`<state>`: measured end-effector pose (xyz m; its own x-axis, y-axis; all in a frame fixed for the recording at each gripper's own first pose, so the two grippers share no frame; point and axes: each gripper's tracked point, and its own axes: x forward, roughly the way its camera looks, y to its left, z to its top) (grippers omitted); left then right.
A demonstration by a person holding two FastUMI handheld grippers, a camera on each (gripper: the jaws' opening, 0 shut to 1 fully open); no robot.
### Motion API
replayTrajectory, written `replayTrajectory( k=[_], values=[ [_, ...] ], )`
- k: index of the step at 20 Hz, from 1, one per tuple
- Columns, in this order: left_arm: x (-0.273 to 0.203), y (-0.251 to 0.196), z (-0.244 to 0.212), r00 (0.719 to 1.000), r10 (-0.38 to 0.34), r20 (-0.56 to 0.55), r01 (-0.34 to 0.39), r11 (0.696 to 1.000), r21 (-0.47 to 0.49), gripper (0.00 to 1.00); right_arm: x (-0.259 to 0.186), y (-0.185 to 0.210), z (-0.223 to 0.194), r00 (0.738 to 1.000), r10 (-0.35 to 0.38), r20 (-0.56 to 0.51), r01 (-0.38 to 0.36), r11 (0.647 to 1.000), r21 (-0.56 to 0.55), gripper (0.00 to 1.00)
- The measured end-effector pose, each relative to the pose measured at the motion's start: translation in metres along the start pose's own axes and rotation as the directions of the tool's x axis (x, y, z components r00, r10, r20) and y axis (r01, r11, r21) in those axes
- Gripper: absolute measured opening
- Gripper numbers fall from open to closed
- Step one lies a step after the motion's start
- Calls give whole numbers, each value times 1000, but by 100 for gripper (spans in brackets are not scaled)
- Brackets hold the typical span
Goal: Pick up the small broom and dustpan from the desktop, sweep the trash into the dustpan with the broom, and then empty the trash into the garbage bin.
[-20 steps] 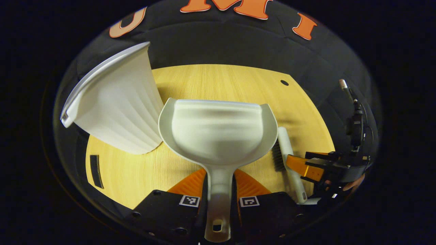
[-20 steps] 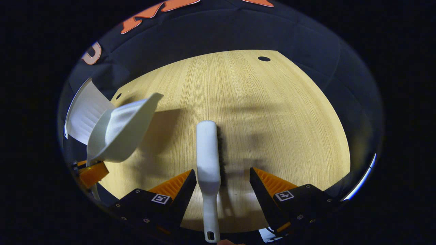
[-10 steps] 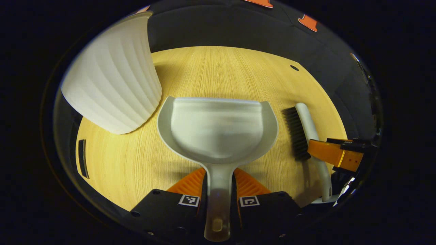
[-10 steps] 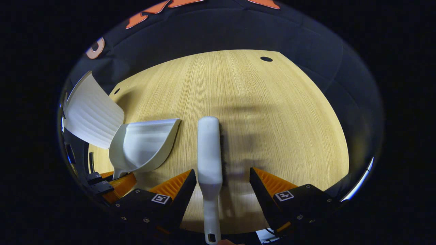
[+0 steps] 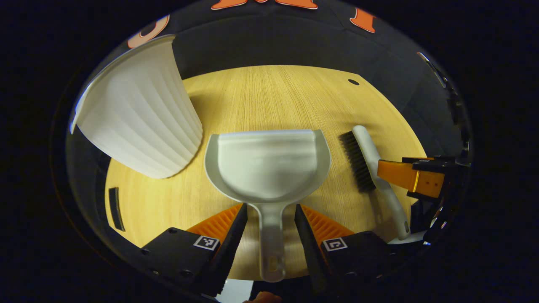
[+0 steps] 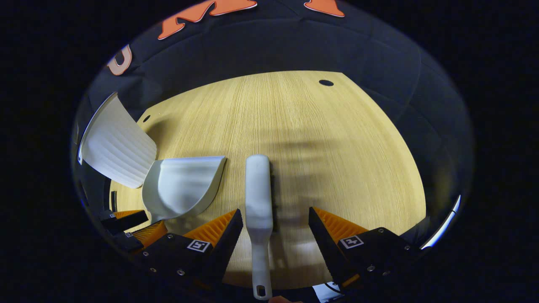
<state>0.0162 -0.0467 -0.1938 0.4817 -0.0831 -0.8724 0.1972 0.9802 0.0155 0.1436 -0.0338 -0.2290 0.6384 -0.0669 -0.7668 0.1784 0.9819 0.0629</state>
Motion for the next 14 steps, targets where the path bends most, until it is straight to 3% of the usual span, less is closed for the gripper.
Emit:
replayTrajectory(
  k=[3,4,5,6,8,10,12,14],
  values=[
    [-20,49,42,987,34,156,-36,999,8,75,-27,-7,40,990,-34,134,41,998,-44,95],
    [-25,62,64,971,48,234,-49,999,-1,82,-45,-6,70,972,-36,231,48,998,-47,95],
    [-29,74,82,953,64,296,-68,998,2,84,-55,-6,89,952,-41,302,60,997,-54,95],
    [-23,82,101,922,80,379,-83,997,-8,95,-76,-10,123,898,-55,436,96,993,-72,95],
    [-39,106,109,881,76,468,-64,997,-41,94,-104,0,152,853,-29,521,71,995,-63,95],
    [-49,106,138,815,83,574,-69,997,-46,95,-120,2,163,822,-9,569,44,998,-48,95],
    [-95,116,183,647,95,757,-93,995,-45,92,-141,6,182,773,-6,634,39,999,-37,95],
    [-130,112,204,539,102,836,-98,993,-58,92,-155,4,193,721,-26,692,77,996,-42,95]
  ],
)
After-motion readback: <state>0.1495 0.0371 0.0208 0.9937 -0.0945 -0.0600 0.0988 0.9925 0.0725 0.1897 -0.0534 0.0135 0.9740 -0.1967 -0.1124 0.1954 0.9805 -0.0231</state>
